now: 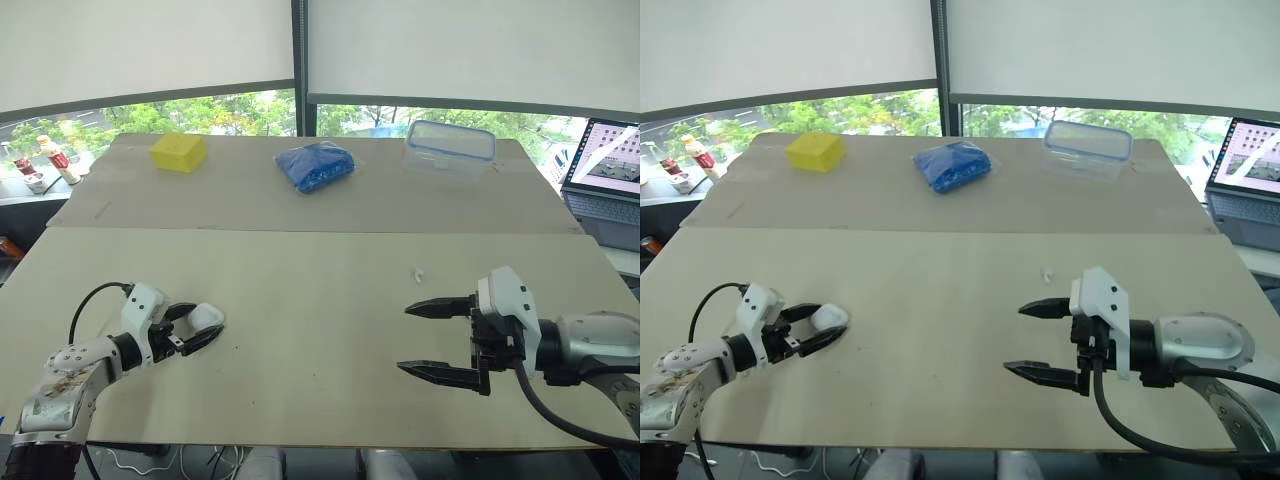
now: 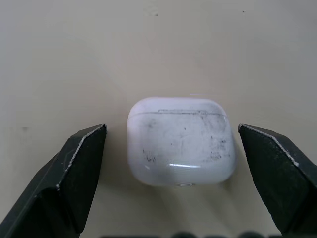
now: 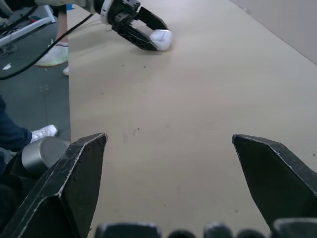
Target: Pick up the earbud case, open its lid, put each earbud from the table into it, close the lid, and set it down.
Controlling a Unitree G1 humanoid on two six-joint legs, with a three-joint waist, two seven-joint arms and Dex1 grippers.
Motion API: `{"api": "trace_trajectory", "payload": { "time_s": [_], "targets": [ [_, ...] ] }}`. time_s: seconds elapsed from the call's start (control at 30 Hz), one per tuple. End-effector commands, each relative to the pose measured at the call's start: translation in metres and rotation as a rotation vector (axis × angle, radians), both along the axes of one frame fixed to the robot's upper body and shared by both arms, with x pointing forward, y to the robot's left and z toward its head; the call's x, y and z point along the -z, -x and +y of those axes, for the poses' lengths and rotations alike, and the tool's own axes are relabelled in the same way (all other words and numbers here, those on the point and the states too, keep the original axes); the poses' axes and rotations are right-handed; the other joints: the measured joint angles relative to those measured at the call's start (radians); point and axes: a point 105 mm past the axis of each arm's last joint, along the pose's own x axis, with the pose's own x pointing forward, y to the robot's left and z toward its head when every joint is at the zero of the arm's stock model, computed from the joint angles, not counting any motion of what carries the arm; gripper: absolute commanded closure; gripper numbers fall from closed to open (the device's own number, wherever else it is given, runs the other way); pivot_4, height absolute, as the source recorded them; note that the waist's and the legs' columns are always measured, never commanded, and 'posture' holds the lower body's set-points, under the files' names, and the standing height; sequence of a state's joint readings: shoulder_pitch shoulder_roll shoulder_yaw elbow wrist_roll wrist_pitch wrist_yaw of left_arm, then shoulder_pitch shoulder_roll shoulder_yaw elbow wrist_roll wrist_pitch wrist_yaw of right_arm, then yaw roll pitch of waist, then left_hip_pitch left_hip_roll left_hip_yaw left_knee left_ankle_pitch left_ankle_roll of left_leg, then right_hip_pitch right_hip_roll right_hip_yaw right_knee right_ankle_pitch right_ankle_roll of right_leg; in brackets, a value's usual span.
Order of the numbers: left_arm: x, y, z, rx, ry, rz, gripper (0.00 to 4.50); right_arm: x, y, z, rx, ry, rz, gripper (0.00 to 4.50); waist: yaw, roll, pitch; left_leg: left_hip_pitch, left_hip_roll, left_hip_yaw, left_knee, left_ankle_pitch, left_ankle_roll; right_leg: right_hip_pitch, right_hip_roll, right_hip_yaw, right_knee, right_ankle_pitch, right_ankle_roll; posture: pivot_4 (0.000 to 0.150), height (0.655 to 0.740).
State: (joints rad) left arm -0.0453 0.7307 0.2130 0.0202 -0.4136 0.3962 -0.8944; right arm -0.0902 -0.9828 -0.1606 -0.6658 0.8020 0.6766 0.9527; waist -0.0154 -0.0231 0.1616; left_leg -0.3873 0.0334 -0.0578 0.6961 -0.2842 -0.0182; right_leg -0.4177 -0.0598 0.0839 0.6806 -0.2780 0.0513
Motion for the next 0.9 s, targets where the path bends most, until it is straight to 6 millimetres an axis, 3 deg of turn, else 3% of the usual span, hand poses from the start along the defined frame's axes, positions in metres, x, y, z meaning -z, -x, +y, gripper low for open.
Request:
{"api": "trace_trajectory", "payload": {
  "time_s": [0.03,0.5,0.6,0.67,0.7,0.9],
  "targets": [
    [0.006,0.000,0.001,0.019,-0.023,0.050,0.00,-0.005,-0.006,0.007,-0.033,0.008,-0.014,0.03,0.001,0.000,0.000,0.000,0.000,0.000,0.000,0.000,0.000,0.000,0.000,0.000,0.000,0.000,0.000,0.150,0.6859],
    [0.020,0.014,0.003,0.063,-0.066,0.144,0.00,-0.025,-0.024,0.024,-0.079,-0.067,-0.071,0.03,-0.003,0.002,0.000,0.000,0.000,0.000,0.000,0.000,0.000,-0.001,0.000,0.000,0.000,0.000,0.000,0.150,0.6859],
    [0.019,0.018,0.001,0.094,-0.058,0.149,0.79,-0.030,-0.026,0.027,-0.079,-0.089,-0.113,0.00,-0.002,0.002,0.000,0.000,0.000,0.000,-0.001,0.000,0.000,-0.001,0.000,0.000,0.000,0.000,0.000,0.150,0.6859],
    [0.019,0.022,0.000,0.113,-0.053,0.159,1.76,-0.032,-0.026,0.029,-0.078,-0.099,-0.130,0.00,-0.002,0.002,0.000,0.000,0.000,0.000,0.000,0.000,0.000,-0.002,0.000,0.000,0.000,0.000,0.000,0.150,0.6859],
    [0.019,0.023,-0.001,0.118,-0.052,0.162,1.95,-0.032,-0.025,0.029,-0.079,-0.101,-0.134,0.00,-0.002,0.002,0.000,-0.001,0.000,0.000,0.000,0.000,0.000,-0.002,0.000,0.000,0.000,0.000,0.000,0.150,0.6859],
    [0.017,0.032,-0.012,0.161,-0.010,0.159,1.95,-0.031,-0.020,0.028,-0.079,-0.100,-0.129,0.00,-0.002,0.002,0.000,-0.001,0.000,0.000,-0.001,0.000,0.000,-0.002,0.000,0.000,0.000,0.000,0.000,0.150,0.6859]
  ]
}}
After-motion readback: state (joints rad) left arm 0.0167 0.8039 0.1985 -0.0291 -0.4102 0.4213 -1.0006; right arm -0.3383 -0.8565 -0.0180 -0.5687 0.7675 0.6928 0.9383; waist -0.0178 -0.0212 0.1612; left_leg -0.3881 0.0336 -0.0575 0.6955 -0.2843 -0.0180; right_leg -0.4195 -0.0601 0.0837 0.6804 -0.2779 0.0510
